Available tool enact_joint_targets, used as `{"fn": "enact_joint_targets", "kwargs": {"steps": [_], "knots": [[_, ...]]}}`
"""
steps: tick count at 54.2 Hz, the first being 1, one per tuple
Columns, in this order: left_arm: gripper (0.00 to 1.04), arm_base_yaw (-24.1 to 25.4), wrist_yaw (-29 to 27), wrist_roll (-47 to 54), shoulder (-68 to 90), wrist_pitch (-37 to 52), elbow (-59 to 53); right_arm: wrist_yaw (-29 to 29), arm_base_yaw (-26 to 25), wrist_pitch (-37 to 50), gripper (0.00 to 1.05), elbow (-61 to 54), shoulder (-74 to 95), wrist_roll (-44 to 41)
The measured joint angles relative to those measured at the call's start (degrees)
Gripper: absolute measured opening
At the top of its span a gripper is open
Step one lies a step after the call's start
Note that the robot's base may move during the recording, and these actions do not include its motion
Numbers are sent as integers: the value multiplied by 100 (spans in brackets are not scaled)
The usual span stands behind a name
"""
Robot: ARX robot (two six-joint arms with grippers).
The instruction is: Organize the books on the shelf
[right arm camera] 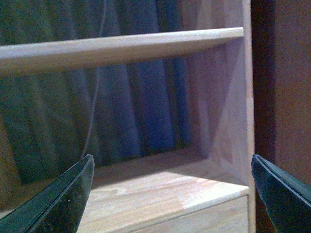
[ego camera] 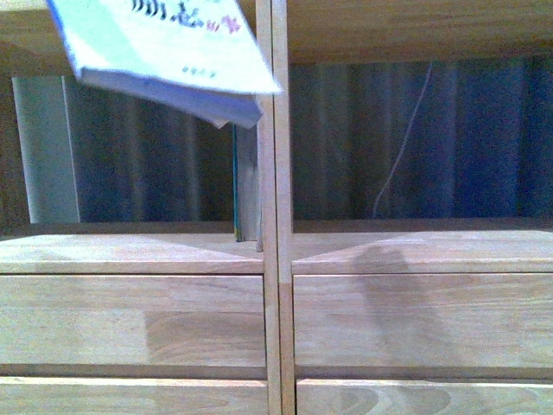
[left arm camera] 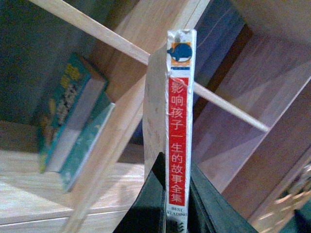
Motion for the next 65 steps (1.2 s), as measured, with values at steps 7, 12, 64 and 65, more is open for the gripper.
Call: {"fn": "enact_joint_targets", "kwargs": {"steps": [7,12,64,65], "knots": [[7,229,-59,1480,-195,-343,-59,-9,-271,-164,98,-289,-188,52],[7,417,-61,2367,-337,-417,-164,57,-398,-269,98,-466,-256,85],[7,431,-1615,4240,1593,339,1113,-2485,-55,-2100,3,-2369,-2055,59],[7,415,-1639,4266,1626,350,1139,-2485,-52,-2100,3,-2411,-2098,59]]}}
